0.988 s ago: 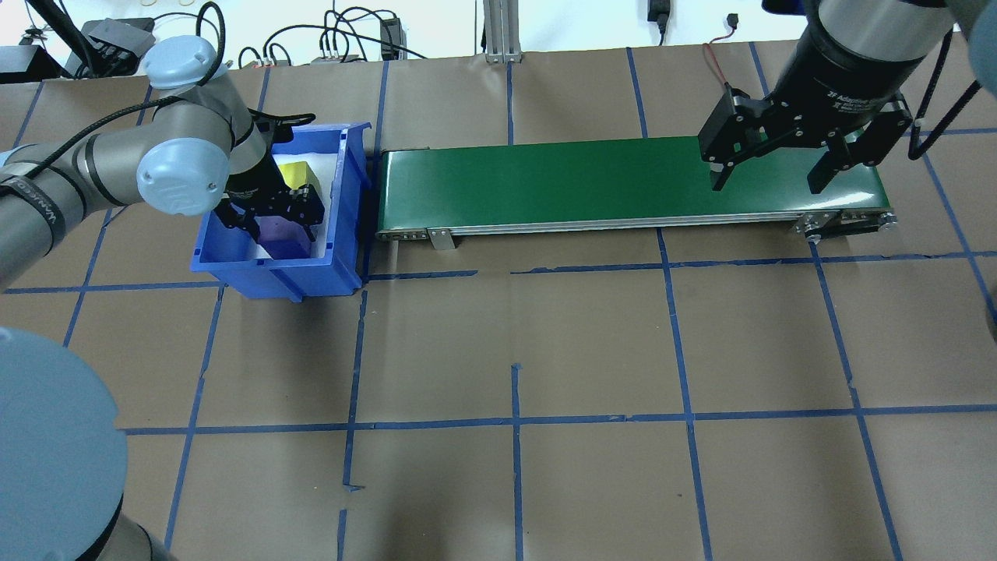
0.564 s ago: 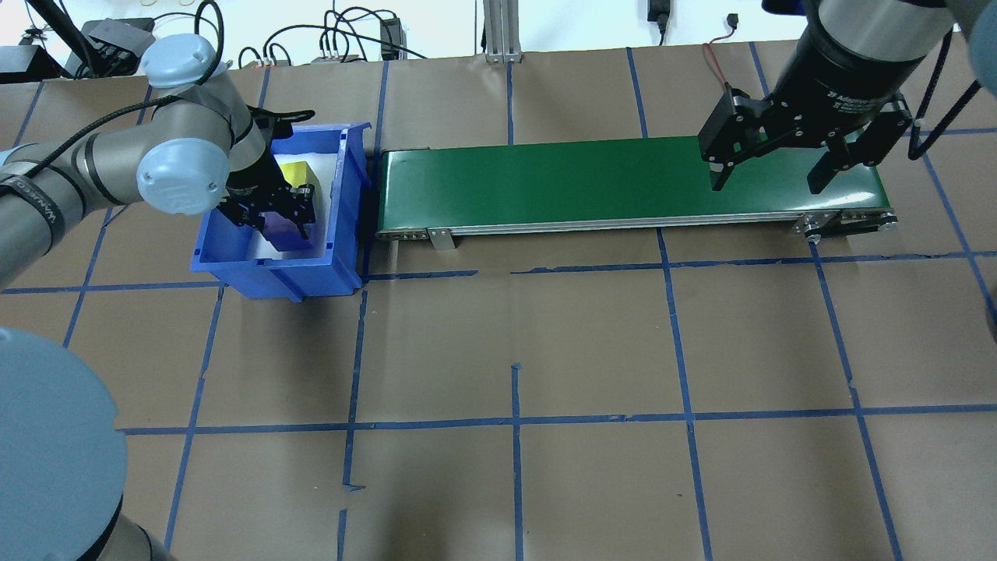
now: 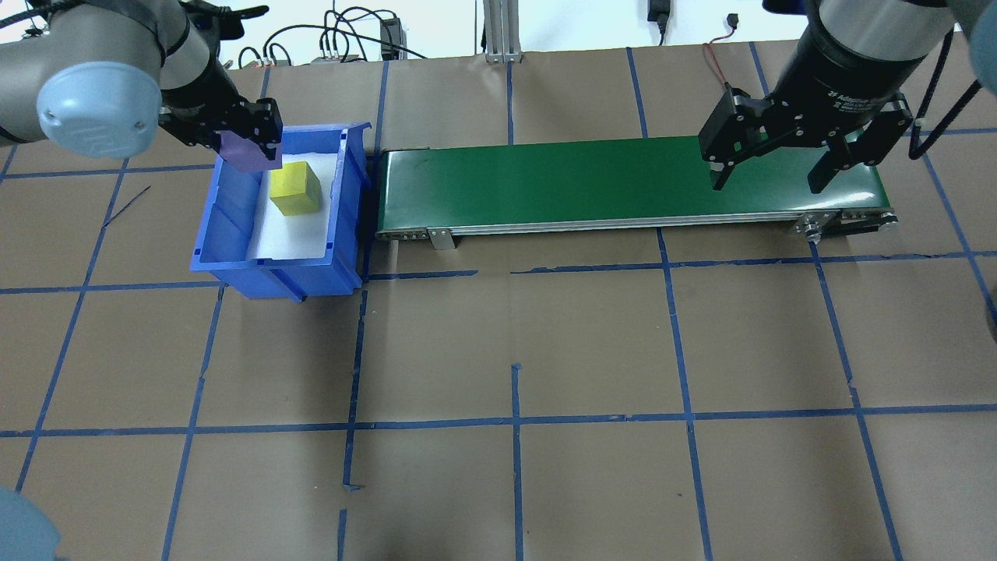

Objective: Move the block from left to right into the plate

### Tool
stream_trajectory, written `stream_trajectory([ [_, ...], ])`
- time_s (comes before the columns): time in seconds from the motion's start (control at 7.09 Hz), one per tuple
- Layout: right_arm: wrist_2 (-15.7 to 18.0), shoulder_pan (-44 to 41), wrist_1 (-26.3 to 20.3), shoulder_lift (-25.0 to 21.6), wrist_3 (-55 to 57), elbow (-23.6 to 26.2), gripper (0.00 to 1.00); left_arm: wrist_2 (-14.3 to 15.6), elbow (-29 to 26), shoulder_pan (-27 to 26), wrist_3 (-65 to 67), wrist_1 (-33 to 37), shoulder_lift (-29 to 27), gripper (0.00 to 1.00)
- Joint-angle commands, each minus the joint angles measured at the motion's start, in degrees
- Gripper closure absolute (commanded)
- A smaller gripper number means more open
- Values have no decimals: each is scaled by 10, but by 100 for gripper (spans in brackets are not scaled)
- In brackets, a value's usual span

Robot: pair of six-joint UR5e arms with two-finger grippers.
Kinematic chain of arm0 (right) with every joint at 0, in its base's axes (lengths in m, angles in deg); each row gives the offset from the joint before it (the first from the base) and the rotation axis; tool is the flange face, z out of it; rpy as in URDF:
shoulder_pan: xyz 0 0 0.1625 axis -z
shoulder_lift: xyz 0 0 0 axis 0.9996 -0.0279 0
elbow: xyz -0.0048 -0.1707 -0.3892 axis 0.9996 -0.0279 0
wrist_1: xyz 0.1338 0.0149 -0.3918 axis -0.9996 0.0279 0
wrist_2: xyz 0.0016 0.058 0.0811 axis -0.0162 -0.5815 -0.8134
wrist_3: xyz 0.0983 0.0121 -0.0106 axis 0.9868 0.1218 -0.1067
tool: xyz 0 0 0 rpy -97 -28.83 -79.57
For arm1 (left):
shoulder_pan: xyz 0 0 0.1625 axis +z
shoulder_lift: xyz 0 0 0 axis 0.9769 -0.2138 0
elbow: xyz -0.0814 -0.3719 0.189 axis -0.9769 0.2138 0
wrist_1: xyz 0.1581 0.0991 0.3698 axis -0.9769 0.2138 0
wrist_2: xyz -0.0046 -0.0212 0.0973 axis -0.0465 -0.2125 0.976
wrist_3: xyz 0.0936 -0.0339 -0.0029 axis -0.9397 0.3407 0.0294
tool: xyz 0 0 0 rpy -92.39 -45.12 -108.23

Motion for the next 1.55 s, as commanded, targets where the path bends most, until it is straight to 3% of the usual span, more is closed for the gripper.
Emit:
stream_trajectory([
  [0.0,0,0,0,0,0,0,0,-26,-15,-48,69,-1,-8,67],
  [0.28,0,0,0,0,0,-1,0,-26,-15,-115,152,-53,-56,67],
  [0.85,1,0,1,0,0,0,0,-36,-5,-138,169,-80,-117,66],
  [0.99,1,0,1,0,0,0,0,-38,-6,-138,165,-83,-127,47],
  [1.13,1,0,1,0,0,0,0,-37,-11,-138,161,-82,-126,0],
  [1.41,1,0,1,1,-1,1,0,-30,-19,-136,155,-82,-103,0],
])
